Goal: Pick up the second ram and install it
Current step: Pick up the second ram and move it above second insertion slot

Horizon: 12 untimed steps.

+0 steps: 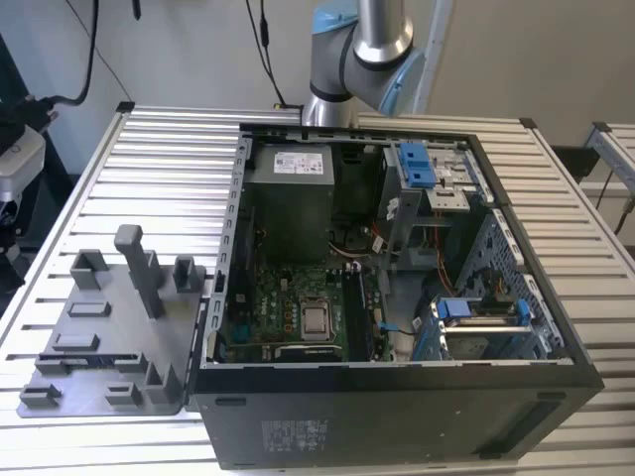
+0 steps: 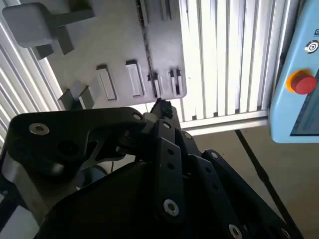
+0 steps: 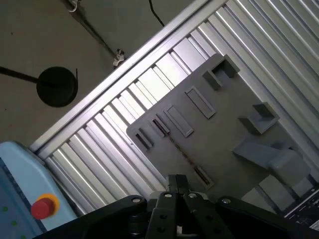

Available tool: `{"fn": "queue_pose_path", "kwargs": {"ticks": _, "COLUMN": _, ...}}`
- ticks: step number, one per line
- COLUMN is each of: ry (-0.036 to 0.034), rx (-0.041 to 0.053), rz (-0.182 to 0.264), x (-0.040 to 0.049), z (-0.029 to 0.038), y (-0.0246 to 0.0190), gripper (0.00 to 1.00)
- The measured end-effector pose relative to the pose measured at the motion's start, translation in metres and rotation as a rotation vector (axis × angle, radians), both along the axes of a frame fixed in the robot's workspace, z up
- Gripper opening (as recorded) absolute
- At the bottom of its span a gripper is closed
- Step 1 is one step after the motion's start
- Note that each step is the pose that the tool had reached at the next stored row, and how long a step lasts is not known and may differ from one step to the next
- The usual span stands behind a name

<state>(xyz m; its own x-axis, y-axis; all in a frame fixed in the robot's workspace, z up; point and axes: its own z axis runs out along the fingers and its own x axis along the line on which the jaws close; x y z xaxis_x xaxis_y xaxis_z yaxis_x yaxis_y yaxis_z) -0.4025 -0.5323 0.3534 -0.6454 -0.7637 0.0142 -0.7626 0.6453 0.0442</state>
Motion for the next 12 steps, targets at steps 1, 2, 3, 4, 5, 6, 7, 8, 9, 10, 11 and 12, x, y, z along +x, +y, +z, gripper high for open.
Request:
{"fn": "queue_pose_path", "kwargs": {"ticks": 1, "ry": -0.0001, "rx": 0.0, "rz": 0.014, "x": 0.0, "z": -0.0002, "y": 0.0, "gripper": 0.11}}
{"fn": "queue_pose_path", "kwargs": {"ticks": 2, "ry": -0.0001, "rx": 0.0, "rz": 0.029, "x": 0.0, "z": -0.0003, "y": 0.0, "gripper": 0.11}}
{"fn": "queue_pose_path", "kwargs": {"ticks": 3, "ry": -0.0001, "rx": 0.0001, "rz": 0.046, "x": -0.0001, "z": -0.0004, "y": 0.0, "gripper": 0.11}}
{"fn": "queue_pose_path", "kwargs": {"ticks": 4, "ry": -0.0002, "rx": 0.0001, "rz": 0.063, "x": 0.0, "z": -0.0007, "y": 0.0, "gripper": 0.11}}
{"fn": "queue_pose_path", "kwargs": {"ticks": 5, "ry": -0.0001, "rx": 0.0005, "rz": 0.078, "x": 0.0, "z": -0.0009, "y": 0.0, "gripper": 0.11}}
{"fn": "queue_pose_path", "kwargs": {"ticks": 6, "ry": 0.0, "rx": 0.0014, "rz": 0.094, "x": -0.0001, "z": -0.001, "y": 0.0001, "gripper": 0.11}}
{"fn": "queue_pose_path", "kwargs": {"ticks": 7, "ry": 0.0, "rx": 0.0025, "rz": 0.11, "x": -0.0001, "z": -0.0012, "y": 0.0001, "gripper": 0.11}}
{"fn": "queue_pose_path", "kwargs": {"ticks": 8, "ry": -0.0003, "rx": 0.0041, "rz": 0.125, "x": -0.0001, "z": -0.0019, "y": 0.0001, "gripper": 0.11}}
{"fn": "queue_pose_path", "kwargs": {"ticks": 9, "ry": -0.0013, "rx": 0.0062, "rz": 0.139, "x": -0.0001, "z": -0.0028, "y": 0.0001, "gripper": 0.11}}
{"fn": "queue_pose_path", "kwargs": {"ticks": 10, "ry": -0.0031, "rx": 0.0076, "rz": 0.153, "x": -0.0001, "z": -0.0031, "y": 0.0, "gripper": 0.11}}
{"fn": "queue_pose_path", "kwargs": {"ticks": 11, "ry": -0.0055, "rx": 0.01, "rz": 0.166, "x": -0.0001, "z": -0.0035, "y": 0.0, "gripper": 0.11}}
{"fn": "queue_pose_path", "kwargs": {"ticks": 12, "ry": -0.0079, "rx": 0.013, "rz": 0.178, "x": -0.0001, "z": -0.0038, "y": 0.0001, "gripper": 0.11}}
